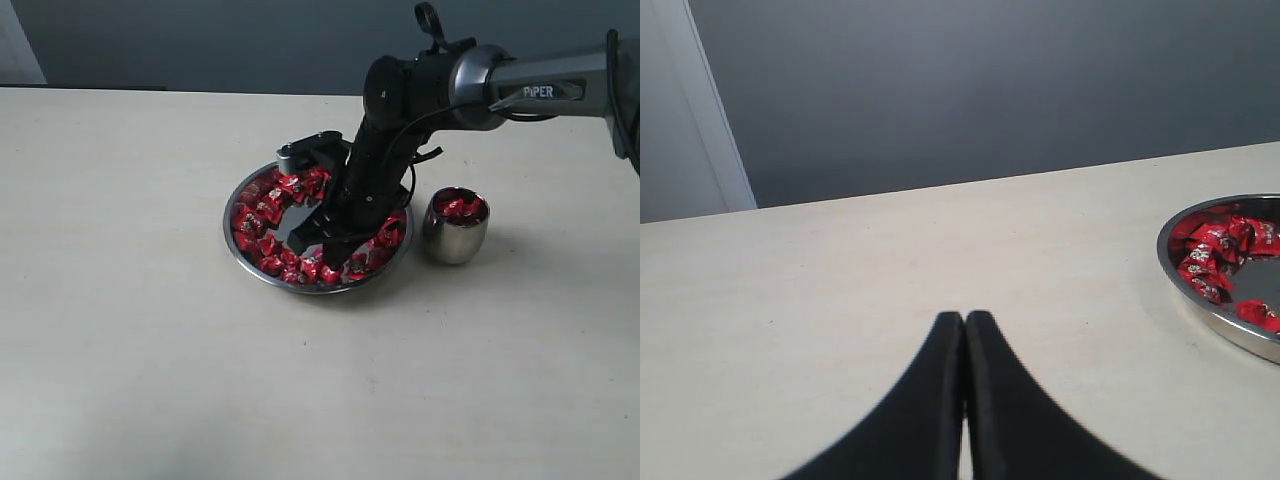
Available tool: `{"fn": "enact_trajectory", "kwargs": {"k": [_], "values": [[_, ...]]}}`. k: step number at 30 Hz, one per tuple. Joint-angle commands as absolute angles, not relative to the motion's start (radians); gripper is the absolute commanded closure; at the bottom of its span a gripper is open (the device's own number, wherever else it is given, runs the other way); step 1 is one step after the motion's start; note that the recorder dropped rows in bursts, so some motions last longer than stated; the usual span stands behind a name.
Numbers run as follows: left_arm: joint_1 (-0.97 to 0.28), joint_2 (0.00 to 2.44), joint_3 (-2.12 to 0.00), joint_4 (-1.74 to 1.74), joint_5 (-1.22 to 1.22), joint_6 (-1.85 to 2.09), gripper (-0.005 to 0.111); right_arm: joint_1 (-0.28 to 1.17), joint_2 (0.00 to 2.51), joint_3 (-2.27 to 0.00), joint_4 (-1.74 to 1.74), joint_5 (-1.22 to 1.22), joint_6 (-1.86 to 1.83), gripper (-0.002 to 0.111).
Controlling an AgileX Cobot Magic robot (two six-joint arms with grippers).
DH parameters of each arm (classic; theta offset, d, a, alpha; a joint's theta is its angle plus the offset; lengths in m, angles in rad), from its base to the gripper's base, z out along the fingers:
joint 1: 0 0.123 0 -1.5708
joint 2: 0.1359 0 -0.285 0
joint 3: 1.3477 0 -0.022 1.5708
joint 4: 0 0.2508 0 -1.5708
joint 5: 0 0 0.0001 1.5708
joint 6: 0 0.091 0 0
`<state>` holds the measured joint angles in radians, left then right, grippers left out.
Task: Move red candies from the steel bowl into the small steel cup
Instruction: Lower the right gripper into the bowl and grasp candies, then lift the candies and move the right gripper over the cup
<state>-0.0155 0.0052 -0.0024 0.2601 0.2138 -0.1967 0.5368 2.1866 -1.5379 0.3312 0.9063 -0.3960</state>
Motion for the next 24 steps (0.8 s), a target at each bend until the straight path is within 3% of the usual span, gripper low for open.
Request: {"fn": "enact_trajectory", "kwargs": {"k": [1, 12, 24], "values": [[-0.022, 0.000, 0.000, 0.256, 0.208, -0.200, 0.106, 0.537, 2.157, -1.555, 0.323, 0.872, -0.401, 0.109], [-0.022, 0.000, 0.000, 0.256, 0.208, -0.200, 0.106, 0.517, 2.042, -1.635, 0.258, 0.868, -0.397, 0.109], [-0.022, 0.000, 0.000, 0.256, 0.208, -0.200, 0.106, 0.377, 1.883, -1.643, 0.181, 0.999, -0.355, 0.109]]}}
